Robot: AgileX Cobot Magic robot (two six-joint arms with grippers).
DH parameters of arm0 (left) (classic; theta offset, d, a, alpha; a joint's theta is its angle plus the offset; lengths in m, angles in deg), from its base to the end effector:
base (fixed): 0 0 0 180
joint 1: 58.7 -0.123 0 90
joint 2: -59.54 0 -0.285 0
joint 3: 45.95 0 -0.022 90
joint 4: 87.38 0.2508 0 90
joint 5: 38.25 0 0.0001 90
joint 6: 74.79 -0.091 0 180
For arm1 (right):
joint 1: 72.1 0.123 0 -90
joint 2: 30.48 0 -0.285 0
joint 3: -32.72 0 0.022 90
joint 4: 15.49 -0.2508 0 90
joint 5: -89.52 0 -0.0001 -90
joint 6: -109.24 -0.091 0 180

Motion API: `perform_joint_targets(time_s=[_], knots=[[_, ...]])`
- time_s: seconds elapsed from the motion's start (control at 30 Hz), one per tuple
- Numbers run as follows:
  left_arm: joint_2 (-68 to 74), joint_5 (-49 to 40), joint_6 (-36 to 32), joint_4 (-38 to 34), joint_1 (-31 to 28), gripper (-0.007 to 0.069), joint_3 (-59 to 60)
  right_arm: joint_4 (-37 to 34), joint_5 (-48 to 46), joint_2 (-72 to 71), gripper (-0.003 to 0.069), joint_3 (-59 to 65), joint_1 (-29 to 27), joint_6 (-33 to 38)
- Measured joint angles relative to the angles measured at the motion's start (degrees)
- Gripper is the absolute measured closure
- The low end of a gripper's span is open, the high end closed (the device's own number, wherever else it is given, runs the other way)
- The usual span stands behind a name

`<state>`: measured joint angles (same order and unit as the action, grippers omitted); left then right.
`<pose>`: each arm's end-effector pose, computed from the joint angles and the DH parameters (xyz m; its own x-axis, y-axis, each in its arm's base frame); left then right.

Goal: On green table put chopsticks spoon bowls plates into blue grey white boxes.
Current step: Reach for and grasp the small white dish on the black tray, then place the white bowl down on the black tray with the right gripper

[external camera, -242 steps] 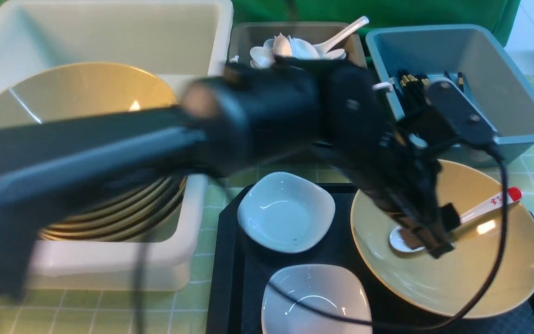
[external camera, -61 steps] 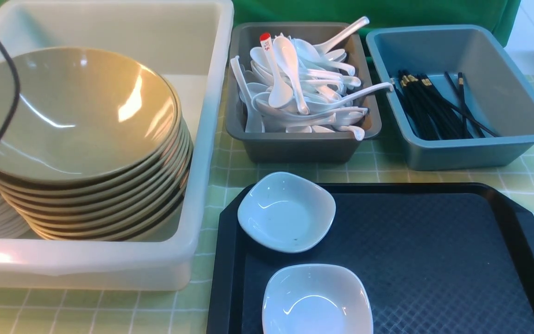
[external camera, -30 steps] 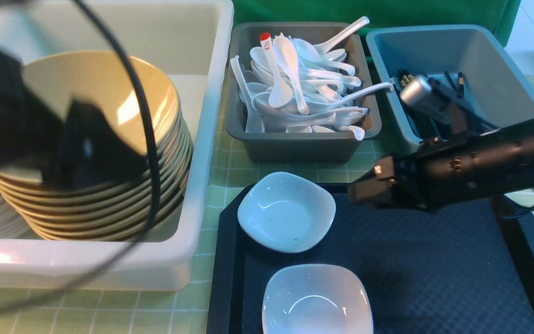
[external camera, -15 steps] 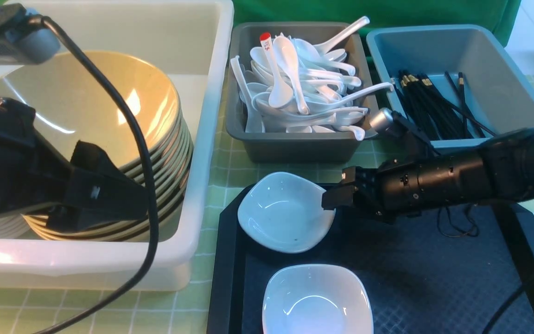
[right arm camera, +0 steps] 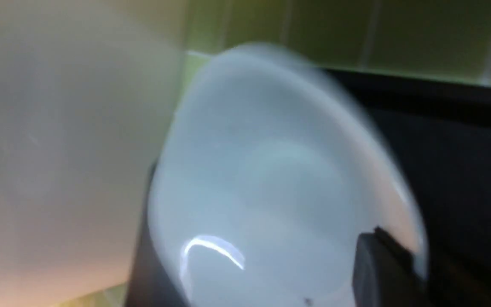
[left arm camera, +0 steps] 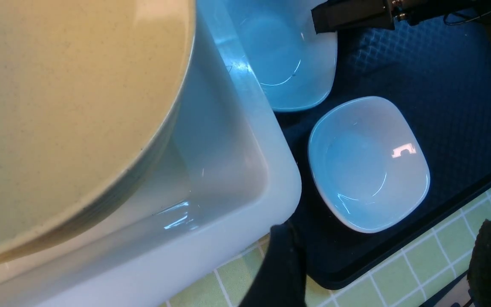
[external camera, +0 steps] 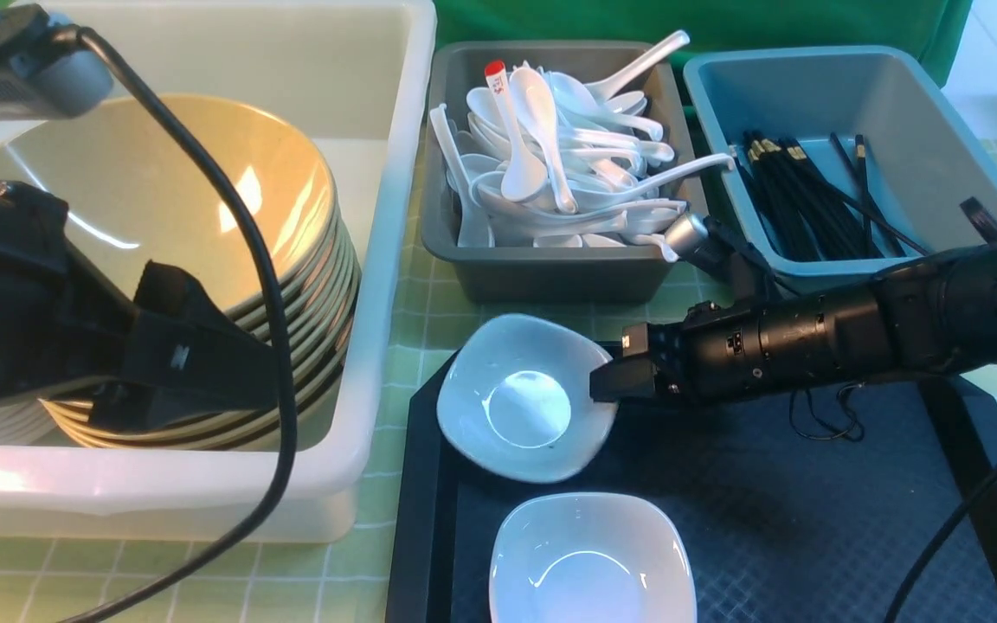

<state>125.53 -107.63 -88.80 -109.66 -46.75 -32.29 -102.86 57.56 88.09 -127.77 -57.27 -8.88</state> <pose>0.1620 -0.0673 0.3782 -0.7827 0.2622 -0.5645 0.4614 0.8531 -0.2436 0.3455 0.1413 0.1425 -0.8999 0.1331 -0.4152 -0.1844 0.7468 0.6390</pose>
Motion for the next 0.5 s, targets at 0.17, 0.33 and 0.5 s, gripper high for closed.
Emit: perform_joint_targets(time_s=[0.17, 0.33, 0.5], knots=[[0.0, 0.0, -0.05, 0.0, 0.0, 0.0123, 0.0, 1.62, 0.14, -5.81, 0.0602, 1.82, -1.66, 0.5], [0.0, 0.0, -0.05, 0.0, 0.0, 0.0123, 0.0, 6.59, -0.09, -15.96, 0.0602, 7.5, -6.65, -1.54], [0.0, 0.0, -0.05, -0.07, 0.0, 0.0123, 0.0, 9.87, -1.73, -29.23, 0.0602, 16.12, -13.6, -2.65]])
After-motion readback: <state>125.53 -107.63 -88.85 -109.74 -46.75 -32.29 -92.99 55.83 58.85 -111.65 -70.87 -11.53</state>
